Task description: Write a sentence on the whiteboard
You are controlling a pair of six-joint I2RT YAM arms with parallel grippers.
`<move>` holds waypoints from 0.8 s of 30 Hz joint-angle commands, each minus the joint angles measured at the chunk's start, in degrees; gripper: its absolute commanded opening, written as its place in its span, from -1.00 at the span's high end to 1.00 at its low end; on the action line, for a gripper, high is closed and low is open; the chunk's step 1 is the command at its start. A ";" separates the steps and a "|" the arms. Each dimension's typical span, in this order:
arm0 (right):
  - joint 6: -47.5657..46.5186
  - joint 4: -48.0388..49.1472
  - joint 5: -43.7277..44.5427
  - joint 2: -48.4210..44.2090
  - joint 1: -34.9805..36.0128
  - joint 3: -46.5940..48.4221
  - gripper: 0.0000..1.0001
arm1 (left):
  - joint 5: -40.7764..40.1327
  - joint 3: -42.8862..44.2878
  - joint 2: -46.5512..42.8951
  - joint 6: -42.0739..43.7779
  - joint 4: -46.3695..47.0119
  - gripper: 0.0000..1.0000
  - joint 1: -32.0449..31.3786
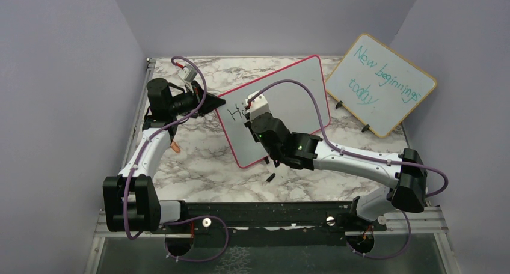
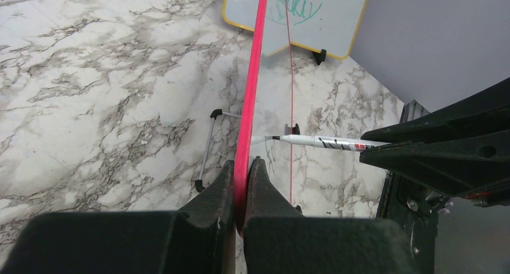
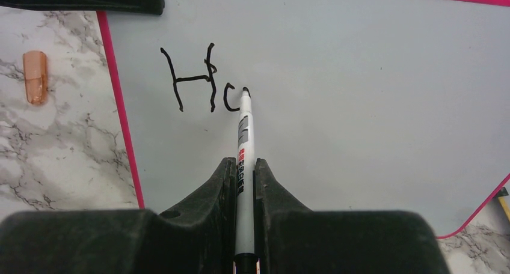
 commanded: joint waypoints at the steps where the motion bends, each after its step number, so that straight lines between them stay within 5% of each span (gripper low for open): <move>1: -0.47 2.88 -3.13 1.52 -0.69 1.88 0.99 | -1.53 -1.97 1.61 8.46 -5.88 1.00 -1.56; 24: -0.75 1.03 1.57 -2.76 -1.36 -0.49 0.99 | -2.23 -1.88 1.41 8.72 -6.35 1.00 -1.55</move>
